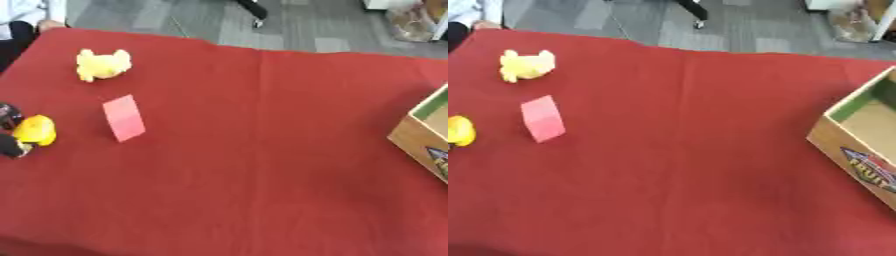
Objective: Pick up the objects with one hand, pass them to the other hand, and then place them into the box on the other side of the table.
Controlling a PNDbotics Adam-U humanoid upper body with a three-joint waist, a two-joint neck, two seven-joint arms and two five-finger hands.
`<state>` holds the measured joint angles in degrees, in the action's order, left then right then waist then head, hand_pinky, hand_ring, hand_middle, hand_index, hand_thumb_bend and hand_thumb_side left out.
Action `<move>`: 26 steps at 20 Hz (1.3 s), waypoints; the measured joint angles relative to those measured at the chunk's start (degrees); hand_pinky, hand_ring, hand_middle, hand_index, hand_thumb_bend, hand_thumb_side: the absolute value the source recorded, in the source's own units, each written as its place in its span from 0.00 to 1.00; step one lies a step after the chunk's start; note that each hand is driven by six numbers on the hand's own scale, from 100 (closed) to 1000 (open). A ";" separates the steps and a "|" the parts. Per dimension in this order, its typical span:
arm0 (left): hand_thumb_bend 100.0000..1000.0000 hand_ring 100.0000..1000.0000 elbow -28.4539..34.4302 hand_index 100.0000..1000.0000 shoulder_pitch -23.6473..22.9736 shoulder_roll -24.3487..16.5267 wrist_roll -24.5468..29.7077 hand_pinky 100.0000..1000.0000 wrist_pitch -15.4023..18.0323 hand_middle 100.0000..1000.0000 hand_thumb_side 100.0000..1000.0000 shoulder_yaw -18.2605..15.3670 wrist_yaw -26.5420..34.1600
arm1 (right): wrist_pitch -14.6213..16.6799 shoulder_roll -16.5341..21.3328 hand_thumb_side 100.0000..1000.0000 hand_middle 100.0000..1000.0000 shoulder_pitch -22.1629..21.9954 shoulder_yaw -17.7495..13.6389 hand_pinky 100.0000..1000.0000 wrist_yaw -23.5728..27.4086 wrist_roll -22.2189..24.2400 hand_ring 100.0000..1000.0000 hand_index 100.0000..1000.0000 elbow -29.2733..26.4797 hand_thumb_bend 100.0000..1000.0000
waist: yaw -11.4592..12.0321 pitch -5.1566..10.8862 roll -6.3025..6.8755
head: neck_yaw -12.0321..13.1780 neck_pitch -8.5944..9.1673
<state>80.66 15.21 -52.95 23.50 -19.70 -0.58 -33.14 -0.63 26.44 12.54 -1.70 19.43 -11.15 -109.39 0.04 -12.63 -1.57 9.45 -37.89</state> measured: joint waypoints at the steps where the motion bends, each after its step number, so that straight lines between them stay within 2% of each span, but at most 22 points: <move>1: 0.08 0.70 0.74 0.44 -0.21 0.00 -0.36 0.71 -0.06 0.63 0.00 -0.14 0.30 | 0.01 0.00 0.56 0.87 0.00 0.00 0.85 0.00 0.01 0.73 0.92 0.00 0.00 | 0.03 0.01 0.00 | -0.02 0.03; 10: 0.05 0.68 9.62 0.45 -1.79 -0.57 -4.28 0.71 -0.19 0.60 0.00 -1.42 3.82 | 0.11 0.04 0.56 0.87 0.00 -0.01 0.85 0.00 0.11 0.73 0.92 -0.02 0.00 | 0.36 0.11 -0.13 | -0.86 0.40; 14: 0.02 0.67 14.62 0.45 -1.98 -0.56 -5.23 0.71 0.13 0.59 0.00 -1.29 5.89 | 0.11 0.06 0.55 0.87 0.05 -0.01 0.85 0.01 0.14 0.73 0.92 -0.03 0.00 | 0.35 0.11 -0.24 | -1.57 1.20; 19: 0.00 0.65 20.36 0.45 -1.47 -0.38 -5.98 0.71 0.10 0.59 0.00 -0.14 7.86 | 0.09 0.10 0.55 0.88 0.13 0.00 0.85 0.08 0.20 0.73 0.92 -0.08 0.00 | 0.00 0.12 -0.51 | -2.52 2.16; 26: 0.00 0.63 26.08 0.45 1.96 1.51 -7.69 0.72 0.36 0.57 0.00 2.02 11.23 | 0.20 0.53 0.53 0.88 0.92 0.03 0.85 0.55 0.48 0.73 0.92 -0.43 0.00 | -0.27 0.21 -0.60 | -3.74 3.15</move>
<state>106.73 17.17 -51.44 15.81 -19.34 1.44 -21.92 -0.43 26.97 13.46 -1.67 19.98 -10.67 -109.83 -0.23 -12.43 -2.17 5.71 -34.75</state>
